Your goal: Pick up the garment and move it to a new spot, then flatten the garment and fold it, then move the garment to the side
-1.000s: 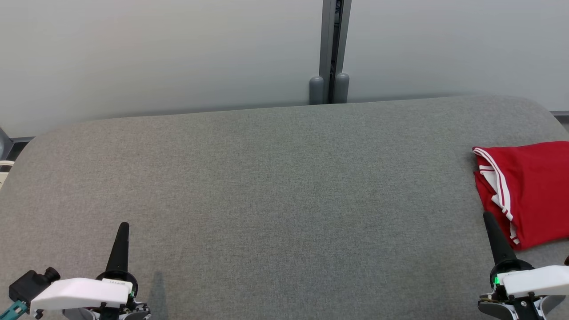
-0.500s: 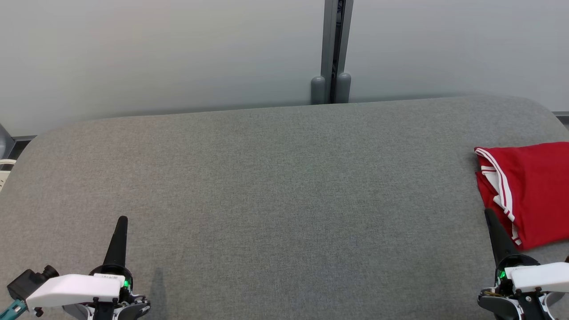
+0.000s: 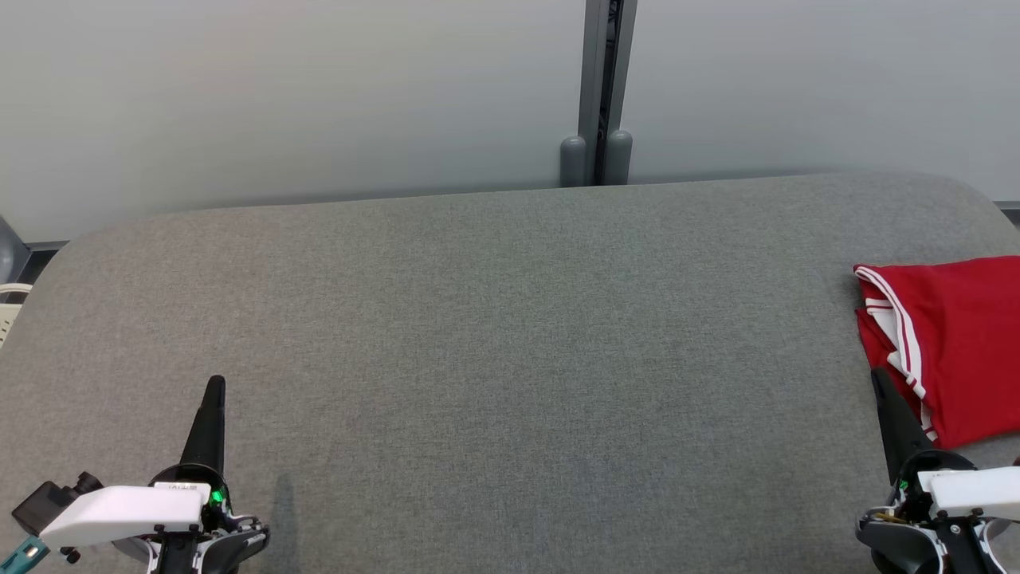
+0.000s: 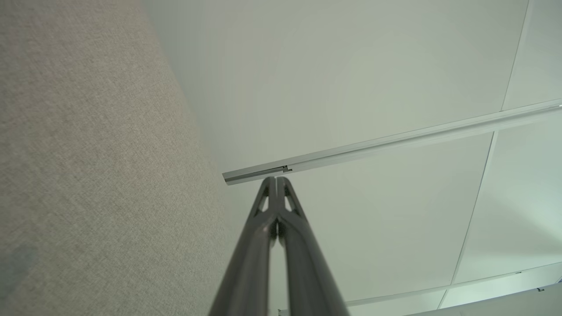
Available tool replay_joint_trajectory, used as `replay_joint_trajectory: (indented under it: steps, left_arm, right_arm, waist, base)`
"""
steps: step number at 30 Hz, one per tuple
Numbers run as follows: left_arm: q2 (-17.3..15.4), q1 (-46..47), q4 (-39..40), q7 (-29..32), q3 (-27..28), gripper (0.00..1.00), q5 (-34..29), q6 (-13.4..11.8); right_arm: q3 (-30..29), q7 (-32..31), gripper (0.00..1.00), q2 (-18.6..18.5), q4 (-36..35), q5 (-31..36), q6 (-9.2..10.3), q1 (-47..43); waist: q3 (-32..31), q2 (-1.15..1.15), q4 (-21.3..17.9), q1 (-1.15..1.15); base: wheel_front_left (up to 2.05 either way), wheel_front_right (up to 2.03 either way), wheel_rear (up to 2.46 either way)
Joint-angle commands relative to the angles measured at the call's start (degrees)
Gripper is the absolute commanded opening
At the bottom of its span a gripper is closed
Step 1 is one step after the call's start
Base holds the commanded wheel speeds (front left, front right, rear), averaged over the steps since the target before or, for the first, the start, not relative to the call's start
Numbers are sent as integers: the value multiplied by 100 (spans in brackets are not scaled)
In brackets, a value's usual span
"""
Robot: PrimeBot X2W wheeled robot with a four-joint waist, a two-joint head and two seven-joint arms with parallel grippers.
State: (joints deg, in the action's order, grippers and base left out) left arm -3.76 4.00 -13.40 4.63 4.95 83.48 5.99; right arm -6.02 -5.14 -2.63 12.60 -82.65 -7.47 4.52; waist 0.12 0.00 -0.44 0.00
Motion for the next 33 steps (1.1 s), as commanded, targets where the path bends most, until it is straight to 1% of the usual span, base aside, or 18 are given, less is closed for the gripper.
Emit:
replay_joint_trajectory:
  steps: [1, 23, 33]
  left_arm:
    - [-11, 124, 9, 28, 48, 0, 118, 34]
    - [89, 274, -75, 204, 185, 0, 898, 170]
    - [89, 267, -74, 209, 181, 0, 896, 170]
  right_arm:
    - [-24, -44, 0, -45, 16, -110, -4, 87]
    - [-66, -160, 0, -45, 157, -1000, -4, 202]
    - [-66, -155, 0, -45, 156, -977, -4, 198]
  waist:
    - [0, 0, 2, 0]
    - [6, 0, 43, 0]
    - [6, 0, 44, 0]
  base:
    - [0, 0, 0]
    - [0, 0, 0]
    - [0, 0, 0]
